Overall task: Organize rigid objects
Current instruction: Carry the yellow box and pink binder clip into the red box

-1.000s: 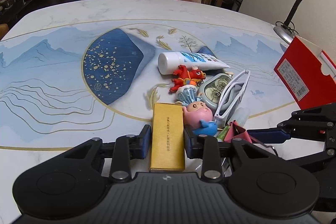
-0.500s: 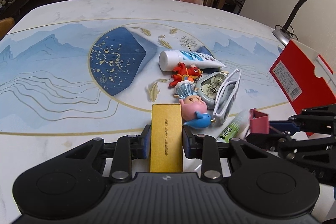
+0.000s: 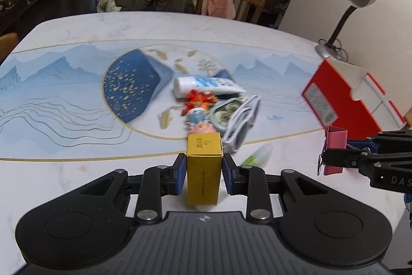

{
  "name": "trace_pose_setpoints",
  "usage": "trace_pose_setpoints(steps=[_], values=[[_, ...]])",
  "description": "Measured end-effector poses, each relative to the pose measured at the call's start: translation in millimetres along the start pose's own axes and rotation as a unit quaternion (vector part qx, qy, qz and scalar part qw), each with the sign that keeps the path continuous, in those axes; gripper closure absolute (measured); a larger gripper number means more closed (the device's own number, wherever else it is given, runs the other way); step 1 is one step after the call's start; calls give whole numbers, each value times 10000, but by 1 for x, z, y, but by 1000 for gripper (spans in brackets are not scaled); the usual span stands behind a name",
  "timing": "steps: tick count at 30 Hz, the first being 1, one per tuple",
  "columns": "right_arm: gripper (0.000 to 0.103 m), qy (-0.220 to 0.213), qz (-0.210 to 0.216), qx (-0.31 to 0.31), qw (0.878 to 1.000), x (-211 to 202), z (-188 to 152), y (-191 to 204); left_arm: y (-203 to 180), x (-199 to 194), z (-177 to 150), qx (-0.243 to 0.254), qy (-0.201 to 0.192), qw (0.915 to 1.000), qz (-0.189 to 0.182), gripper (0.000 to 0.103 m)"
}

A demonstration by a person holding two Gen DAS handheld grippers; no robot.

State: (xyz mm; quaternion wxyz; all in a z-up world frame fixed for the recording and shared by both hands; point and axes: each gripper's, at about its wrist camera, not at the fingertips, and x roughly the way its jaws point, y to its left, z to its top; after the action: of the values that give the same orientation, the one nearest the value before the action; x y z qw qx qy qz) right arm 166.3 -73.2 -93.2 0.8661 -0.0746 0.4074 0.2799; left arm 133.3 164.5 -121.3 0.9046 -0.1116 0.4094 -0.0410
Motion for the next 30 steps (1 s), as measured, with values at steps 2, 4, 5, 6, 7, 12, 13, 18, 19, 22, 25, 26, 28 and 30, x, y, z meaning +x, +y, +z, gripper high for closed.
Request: trace_pose_setpoints(steps=[2,4,5,6,7,12,13,18,19,22,25,26,28,30], values=[[80,-73,11,68,9999,-11,0,-5,-9,-7,3,52,-65,9999,-70,74],[80,-157,-4,97,9998,-22,1,-11,-20,-12,7,118,-130,9997,-156,74],[80,-195,-13,102,9998,-27,2,-13,-25,-15,9,137,-158,9996,-197,74],[80,-244,-24,115,9996,-31,2,-16,-31,-17,11,166,-182,9994,-235,74],[80,-294,-33,125,9995,-35,3,-19,-37,-20,13,190,-201,9992,-272,74],[80,-473,-108,215,9986,-55,6,-42,-70,-26,24,336,-285,9978,-486,74],[80,-515,-141,248,9983,-58,7,-47,-77,-27,26,379,-301,9974,-526,74],[80,-625,-262,441,9967,-72,6,-80,-115,-28,37,591,-371,9951,-701,74],[80,-651,-285,471,9964,-76,5,-87,-123,-27,39,627,-378,9946,-729,74],[80,-719,-377,558,9951,-84,5,-109,-145,-23,45,737,-386,9932,-813,74],[80,-757,-463,639,9940,-89,3,-131,-169,-17,50,842,-389,9918,-876,74],[80,-768,-487,662,9937,-91,2,-138,-177,-15,51,877,-389,9913,-899,74],[80,-788,-545,717,9928,-95,1,-153,-193,-10,55,952,-389,9903,-939,74],[80,-811,-586,783,9919,-99,-2,-168,-208,-5,57,1021,-387,9893,-972,74]])
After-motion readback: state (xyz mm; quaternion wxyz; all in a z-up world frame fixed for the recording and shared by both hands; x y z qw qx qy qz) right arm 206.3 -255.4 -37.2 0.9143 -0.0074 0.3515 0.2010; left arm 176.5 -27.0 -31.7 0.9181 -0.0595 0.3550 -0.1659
